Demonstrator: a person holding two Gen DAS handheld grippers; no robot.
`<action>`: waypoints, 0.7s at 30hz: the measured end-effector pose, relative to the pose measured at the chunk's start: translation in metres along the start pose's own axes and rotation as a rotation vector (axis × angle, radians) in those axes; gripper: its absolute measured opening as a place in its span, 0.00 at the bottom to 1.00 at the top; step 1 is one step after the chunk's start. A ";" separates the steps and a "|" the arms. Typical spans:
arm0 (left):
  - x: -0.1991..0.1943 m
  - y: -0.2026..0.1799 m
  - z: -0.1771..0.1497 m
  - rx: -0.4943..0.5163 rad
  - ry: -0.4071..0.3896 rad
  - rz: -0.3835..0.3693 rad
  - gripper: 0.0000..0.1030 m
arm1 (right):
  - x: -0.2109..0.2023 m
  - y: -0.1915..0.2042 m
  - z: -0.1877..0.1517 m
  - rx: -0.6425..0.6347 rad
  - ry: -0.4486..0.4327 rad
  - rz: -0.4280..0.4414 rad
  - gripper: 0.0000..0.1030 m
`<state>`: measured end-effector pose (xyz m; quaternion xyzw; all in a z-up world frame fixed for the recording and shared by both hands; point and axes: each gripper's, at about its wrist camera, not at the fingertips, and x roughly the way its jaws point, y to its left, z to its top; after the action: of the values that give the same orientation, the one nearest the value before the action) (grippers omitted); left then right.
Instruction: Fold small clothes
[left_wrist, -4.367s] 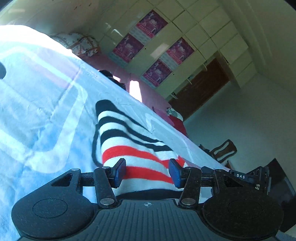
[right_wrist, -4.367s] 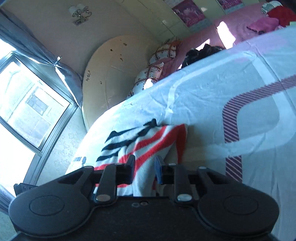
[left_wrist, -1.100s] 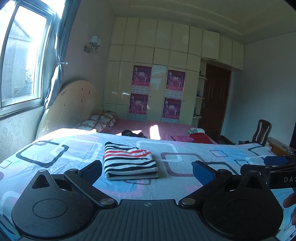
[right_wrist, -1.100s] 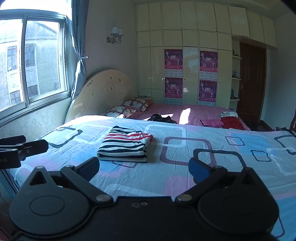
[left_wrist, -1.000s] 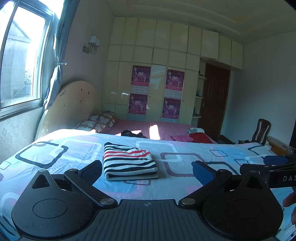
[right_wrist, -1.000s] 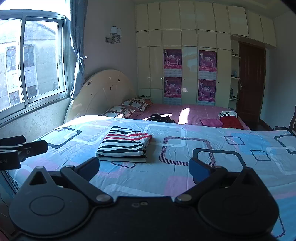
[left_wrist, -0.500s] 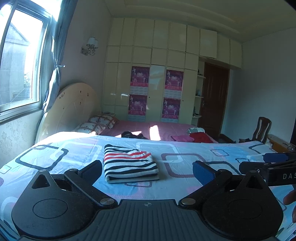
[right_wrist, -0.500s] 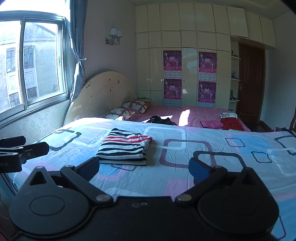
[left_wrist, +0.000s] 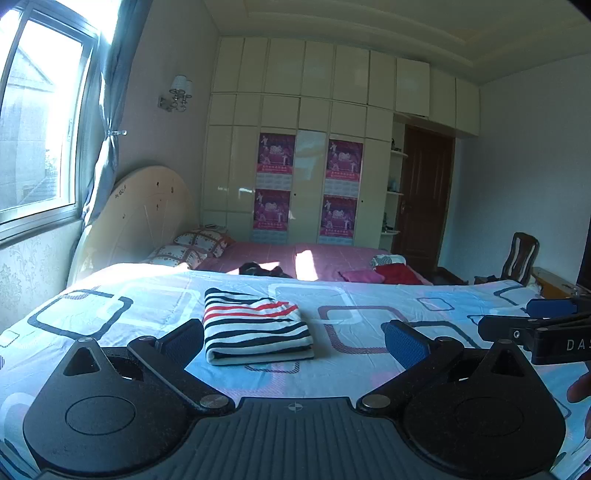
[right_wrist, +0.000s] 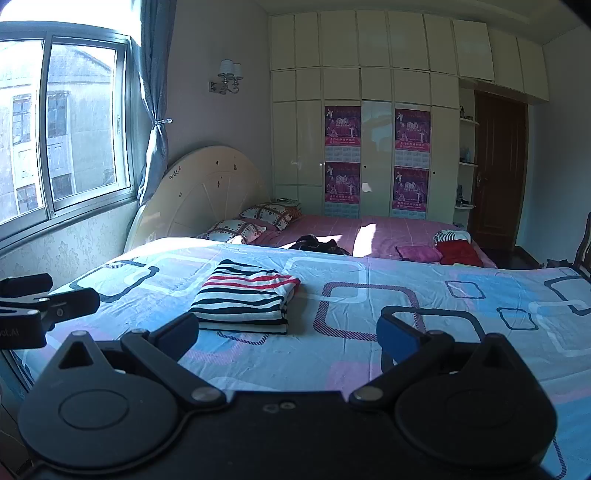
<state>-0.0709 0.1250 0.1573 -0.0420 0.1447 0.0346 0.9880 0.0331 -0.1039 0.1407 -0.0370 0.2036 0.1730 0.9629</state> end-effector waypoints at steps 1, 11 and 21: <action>0.000 0.000 0.000 0.001 -0.001 -0.001 1.00 | 0.000 0.000 0.000 -0.002 0.000 0.000 1.00; -0.002 -0.003 0.004 0.011 -0.017 0.004 1.00 | -0.001 -0.001 0.000 -0.002 -0.008 0.001 1.00; -0.004 -0.003 0.004 0.012 -0.021 0.009 1.00 | -0.001 -0.002 0.001 -0.013 -0.011 0.007 1.00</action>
<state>-0.0729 0.1222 0.1625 -0.0353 0.1347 0.0385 0.9895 0.0329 -0.1059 0.1418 -0.0417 0.1973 0.1779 0.9632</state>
